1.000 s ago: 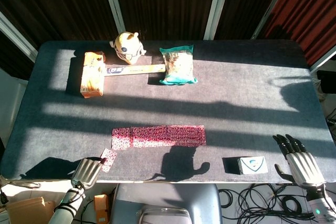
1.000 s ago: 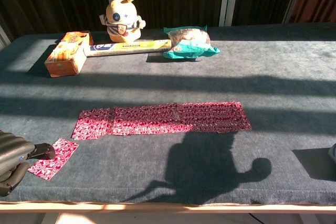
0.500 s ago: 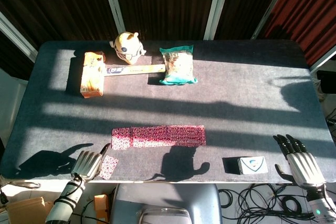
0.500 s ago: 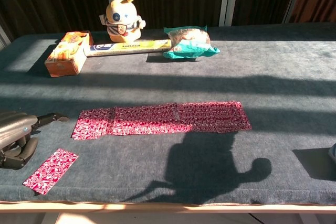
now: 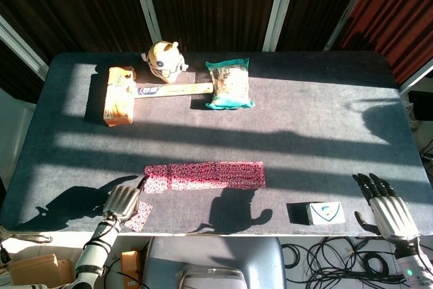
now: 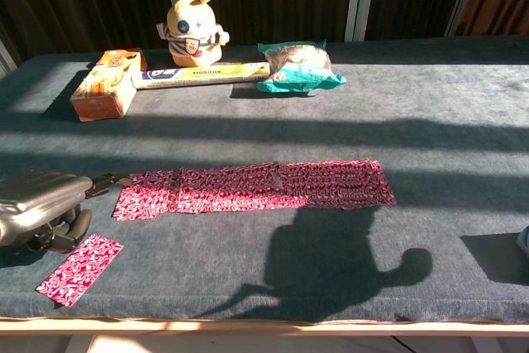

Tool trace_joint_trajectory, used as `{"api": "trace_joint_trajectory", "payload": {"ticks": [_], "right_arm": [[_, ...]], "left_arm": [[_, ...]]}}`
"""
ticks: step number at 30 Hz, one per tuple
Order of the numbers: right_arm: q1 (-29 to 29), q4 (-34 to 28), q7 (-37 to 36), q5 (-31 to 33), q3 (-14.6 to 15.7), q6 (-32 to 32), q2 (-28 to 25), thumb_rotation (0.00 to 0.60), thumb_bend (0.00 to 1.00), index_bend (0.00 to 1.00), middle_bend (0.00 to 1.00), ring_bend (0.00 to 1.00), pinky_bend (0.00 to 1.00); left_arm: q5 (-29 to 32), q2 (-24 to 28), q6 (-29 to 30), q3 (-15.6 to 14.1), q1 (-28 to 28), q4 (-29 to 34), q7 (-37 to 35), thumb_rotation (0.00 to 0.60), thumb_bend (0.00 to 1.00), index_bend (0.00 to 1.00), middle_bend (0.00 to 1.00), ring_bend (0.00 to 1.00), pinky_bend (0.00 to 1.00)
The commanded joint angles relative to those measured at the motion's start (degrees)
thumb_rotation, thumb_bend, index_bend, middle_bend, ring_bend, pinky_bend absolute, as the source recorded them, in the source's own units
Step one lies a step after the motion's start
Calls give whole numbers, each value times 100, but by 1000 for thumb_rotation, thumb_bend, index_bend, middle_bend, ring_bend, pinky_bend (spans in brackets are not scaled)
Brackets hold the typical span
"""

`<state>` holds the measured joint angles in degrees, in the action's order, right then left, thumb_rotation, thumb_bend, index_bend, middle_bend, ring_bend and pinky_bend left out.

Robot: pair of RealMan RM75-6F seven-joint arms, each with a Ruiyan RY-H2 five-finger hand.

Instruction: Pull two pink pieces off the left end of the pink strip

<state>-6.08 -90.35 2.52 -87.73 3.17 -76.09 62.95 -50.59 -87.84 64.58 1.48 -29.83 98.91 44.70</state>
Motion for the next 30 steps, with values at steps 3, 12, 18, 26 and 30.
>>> {"api": "trace_joint_trajectory", "payload": {"ticks": [3,12,18,26,30], "right_arm": [[-4,0,32,8,-3,24,13,600,320,0,73,0,114],[-4,-16,31,15,-13,42,-3,600,319,0,73,0,114],[3,-16,26,10,-12,42,-6,600,320,0,73,0,114],[11,-21,33,-9,-6,34,-5,600,319,0,72,0,114],[8,-38,58,-13,-1,48,-4,600,319,0,73,0,114]], "left_arm": [[125,-151,29,-19,-74,-62,114,600,995,90,1000,1000,1000],[405,-340,89,-97,-208,-194,456,600,992,155,1000,1000,1000],[556,-334,51,-123,-281,-229,510,600,991,219,1000,1000,1000],[765,-297,175,-107,-326,-328,649,600,990,274,1000,1000,1000],[1237,-271,260,21,-372,-585,826,600,993,294,1000,1000,1000]]}}
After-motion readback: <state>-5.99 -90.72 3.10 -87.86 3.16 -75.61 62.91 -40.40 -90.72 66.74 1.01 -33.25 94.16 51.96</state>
